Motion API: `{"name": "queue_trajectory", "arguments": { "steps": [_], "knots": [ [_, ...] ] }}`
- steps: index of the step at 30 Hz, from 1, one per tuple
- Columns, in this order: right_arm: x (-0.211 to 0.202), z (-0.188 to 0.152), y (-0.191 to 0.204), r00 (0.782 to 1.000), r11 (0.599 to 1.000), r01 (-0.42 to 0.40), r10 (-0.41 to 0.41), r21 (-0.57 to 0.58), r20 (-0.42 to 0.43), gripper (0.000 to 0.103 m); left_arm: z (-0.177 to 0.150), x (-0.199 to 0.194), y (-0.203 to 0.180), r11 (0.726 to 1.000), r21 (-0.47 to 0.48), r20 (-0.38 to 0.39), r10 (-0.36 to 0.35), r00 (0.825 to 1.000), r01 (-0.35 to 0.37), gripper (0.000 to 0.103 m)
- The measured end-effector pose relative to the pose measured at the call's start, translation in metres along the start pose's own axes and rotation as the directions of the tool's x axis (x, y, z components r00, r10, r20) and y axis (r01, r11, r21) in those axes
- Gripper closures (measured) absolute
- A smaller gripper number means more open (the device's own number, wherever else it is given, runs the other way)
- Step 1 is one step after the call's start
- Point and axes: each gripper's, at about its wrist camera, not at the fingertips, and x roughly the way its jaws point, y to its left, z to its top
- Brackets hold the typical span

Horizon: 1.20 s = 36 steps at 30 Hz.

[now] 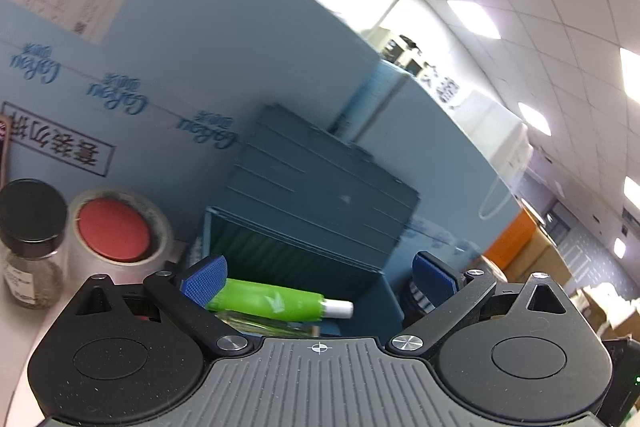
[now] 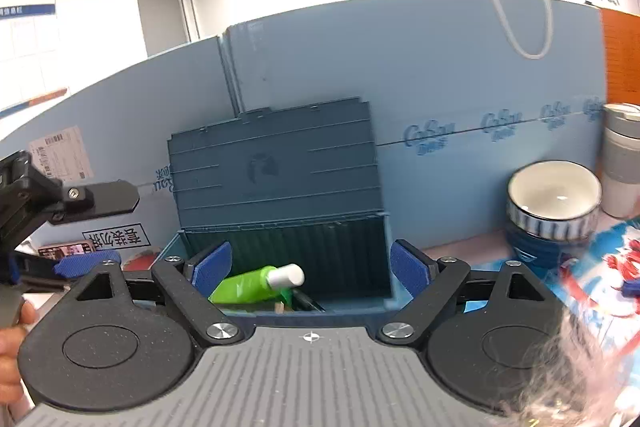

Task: Organize rigid objects
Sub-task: 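Move the right tool to the cream hand-cream tube and grasp it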

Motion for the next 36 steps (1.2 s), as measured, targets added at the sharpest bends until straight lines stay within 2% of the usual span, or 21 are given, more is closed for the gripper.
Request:
{"name": "queue_trajectory", "arguments": {
  "steps": [3, 8, 15, 16, 19, 21, 23, 24, 28, 31, 34, 36],
  "knots": [
    [-0.019, -0.007, -0.013, 1.000, 1.000, 0.013, -0.013, 0.018, 0.014, 0.014, -0.005, 0.001, -0.015, 0.997, 0.071, -0.018, -0.037, 0.999, 0.038, 0.003],
    [-0.052, -0.022, -0.046, 0.996, 0.995, 0.075, -0.078, 0.066, 0.046, 0.012, -0.016, 0.003, -0.040, 0.978, 0.202, -0.050, -0.037, 0.998, 0.047, 0.003],
    [-0.107, -0.042, -0.121, 0.975, 0.961, 0.175, -0.199, 0.212, 0.097, 0.010, -0.041, 0.005, -0.083, 0.944, 0.292, -0.099, -0.129, 0.987, 0.152, 0.003],
    [-0.114, -0.045, -0.134, 0.970, 0.952, 0.194, -0.223, 0.238, 0.100, 0.010, -0.046, 0.009, -0.090, 0.945, 0.275, -0.122, -0.148, 0.981, 0.177, 0.003],
    [-0.131, -0.054, -0.169, 0.943, 0.917, 0.281, -0.319, 0.285, 0.098, 0.010, -0.058, 0.024, -0.113, 0.931, 0.226, -0.208, -0.240, 0.948, 0.285, 0.003],
    [-0.134, -0.058, -0.188, 0.917, 0.885, 0.364, -0.395, 0.290, 0.056, 0.010, -0.067, 0.036, -0.132, 0.930, 0.215, -0.245, -0.243, 0.939, 0.297, 0.003],
    [-0.134, -0.063, -0.201, 0.893, 0.865, 0.432, -0.450, 0.256, 0.014, 0.010, -0.077, 0.050, -0.151, 0.926, 0.218, -0.278, -0.243, 0.929, 0.308, 0.003],
    [-0.133, -0.065, -0.206, 0.889, 0.865, 0.446, -0.458, 0.229, -0.003, 0.010, -0.083, 0.058, -0.161, 0.922, 0.218, -0.300, -0.250, 0.921, 0.321, 0.003],
    [-0.127, -0.073, -0.223, 0.897, 0.889, 0.442, -0.439, 0.120, -0.054, 0.010, -0.107, 0.086, -0.187, 0.905, 0.213, -0.380, -0.270, 0.885, 0.368, 0.003],
    [-0.119, -0.073, -0.233, 0.890, 0.892, 0.452, -0.449, 0.022, -0.079, 0.010, -0.125, 0.106, -0.199, 0.901, 0.214, -0.438, -0.256, 0.862, 0.376, 0.003],
    [-0.104, -0.070, -0.247, 0.881, 0.888, 0.450, -0.459, -0.089, -0.119, 0.010, -0.142, 0.118, -0.206, 0.904, 0.244, -0.475, -0.206, 0.856, 0.352, 0.003],
    [-0.095, -0.066, -0.256, 0.884, 0.895, 0.425, -0.443, -0.138, -0.148, 0.012, -0.149, 0.122, -0.206, 0.901, 0.257, -0.487, -0.191, 0.852, 0.348, 0.003]
  ]
}}
